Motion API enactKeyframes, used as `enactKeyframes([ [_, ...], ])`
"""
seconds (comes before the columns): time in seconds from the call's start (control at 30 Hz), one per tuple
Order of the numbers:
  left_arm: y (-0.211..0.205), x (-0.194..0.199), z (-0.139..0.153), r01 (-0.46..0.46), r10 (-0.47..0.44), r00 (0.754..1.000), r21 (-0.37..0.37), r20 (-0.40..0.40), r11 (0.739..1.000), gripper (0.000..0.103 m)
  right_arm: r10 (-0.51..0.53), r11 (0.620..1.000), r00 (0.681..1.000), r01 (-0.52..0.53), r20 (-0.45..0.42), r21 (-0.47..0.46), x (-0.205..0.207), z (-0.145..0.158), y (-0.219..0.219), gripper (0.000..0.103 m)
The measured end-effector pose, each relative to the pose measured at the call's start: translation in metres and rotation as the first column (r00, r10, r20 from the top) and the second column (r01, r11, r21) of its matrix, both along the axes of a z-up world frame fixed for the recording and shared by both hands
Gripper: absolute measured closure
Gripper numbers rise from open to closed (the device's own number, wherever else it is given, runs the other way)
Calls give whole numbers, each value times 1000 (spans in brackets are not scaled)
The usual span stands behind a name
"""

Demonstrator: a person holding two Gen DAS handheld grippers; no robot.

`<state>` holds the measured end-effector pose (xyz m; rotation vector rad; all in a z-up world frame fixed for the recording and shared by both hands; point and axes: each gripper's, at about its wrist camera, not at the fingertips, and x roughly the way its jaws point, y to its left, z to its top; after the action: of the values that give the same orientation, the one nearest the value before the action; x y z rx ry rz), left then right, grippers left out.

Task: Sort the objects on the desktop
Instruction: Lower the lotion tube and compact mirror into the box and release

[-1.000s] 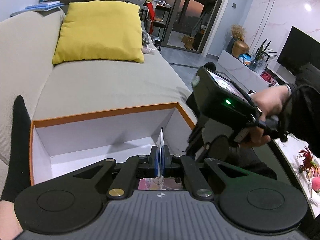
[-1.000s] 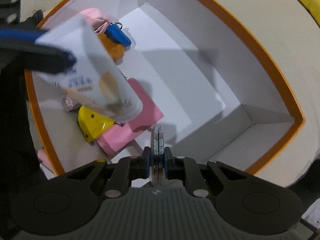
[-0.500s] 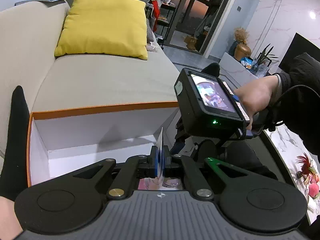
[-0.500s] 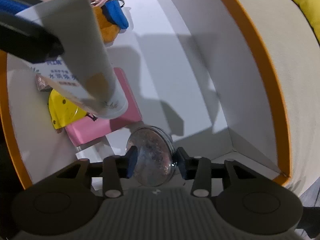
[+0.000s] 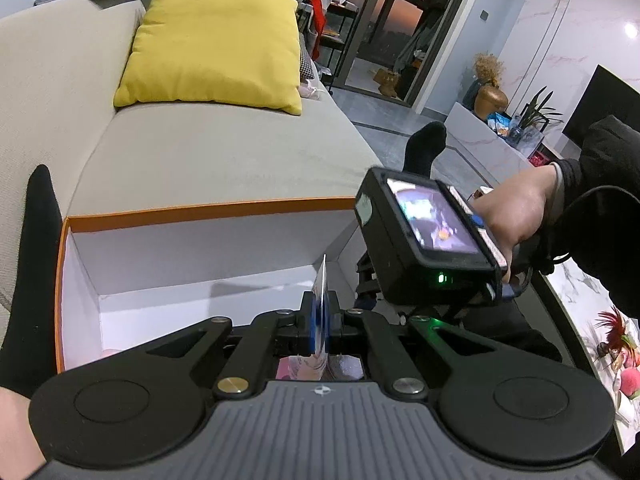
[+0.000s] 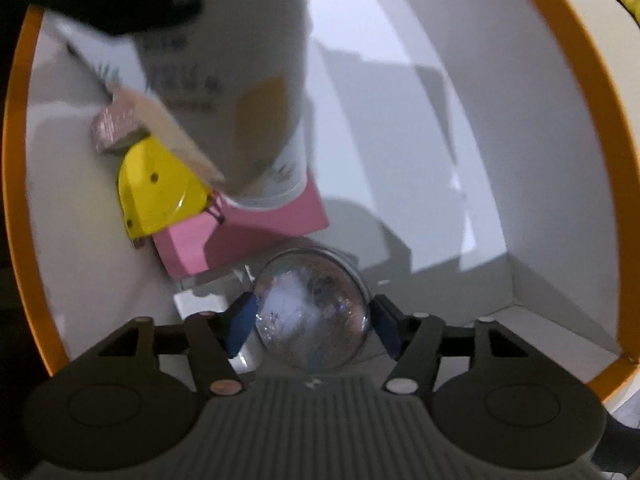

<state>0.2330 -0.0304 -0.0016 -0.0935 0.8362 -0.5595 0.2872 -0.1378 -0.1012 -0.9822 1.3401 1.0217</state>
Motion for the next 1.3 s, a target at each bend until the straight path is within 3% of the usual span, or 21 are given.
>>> enactKeyframes([
  [0.2, -1, 1, -2, 1, -1, 1000, 1, -6, 1000, 100, -63, 996, 998, 62, 25, 59, 2, 13, -8, 38],
  [0.23, -1, 1, -2, 3, -3, 1000, 0, -6, 1000, 100, -92, 994, 996, 90, 23, 62, 5, 13, -9, 41],
  [0.3, -1, 2, -3, 4, -4, 1000, -2, -7, 1000, 100, -169, 984, 986, 168, 0, 60, 11, 9, -12, 60],
  [0.33, -1, 2, -3, 5, -5, 1000, -3, -7, 1000, 100, -205, 977, 979, 205, -7, 62, 14, 8, -14, 61],
  [0.43, -1, 3, -4, 5, -5, 1000, 2, -8, 1000, 100, -301, 949, 953, 304, -41, 89, 21, 7, -21, 61],
  [0.5, -2, 4, -5, 7, -7, 1000, 5, -11, 1000, 100, -346, 931, 936, 351, -60, 97, 22, 5, -26, 55],
  [0.8, -6, 7, -8, 13, -13, 1000, 11, -23, 1000, 100, -321, 939, 945, 327, -71, 105, 0, 3, -35, 56],
  [0.97, -9, 7, -8, 30, -30, 999, 0, -30, 1000, 100, -343, 924, 939, 341, -20, 174, -14, 23, -46, 60],
  [1.1, -16, 4, -8, 48, -48, 998, -7, -29, 999, 100, -382, 895, 919, 340, 99, 289, -34, 56, -66, 61],
  [1.2, -24, 2, -8, 54, -54, 998, -14, -33, 998, 100, -437, 864, 883, 360, 169, 351, -18, 88, -48, 61],
  [1.3, -33, 2, -9, 60, -61, 997, -23, -46, 998, 100, -519, 813, 833, 412, 193, 412, -24, 104, -78, 61],
])
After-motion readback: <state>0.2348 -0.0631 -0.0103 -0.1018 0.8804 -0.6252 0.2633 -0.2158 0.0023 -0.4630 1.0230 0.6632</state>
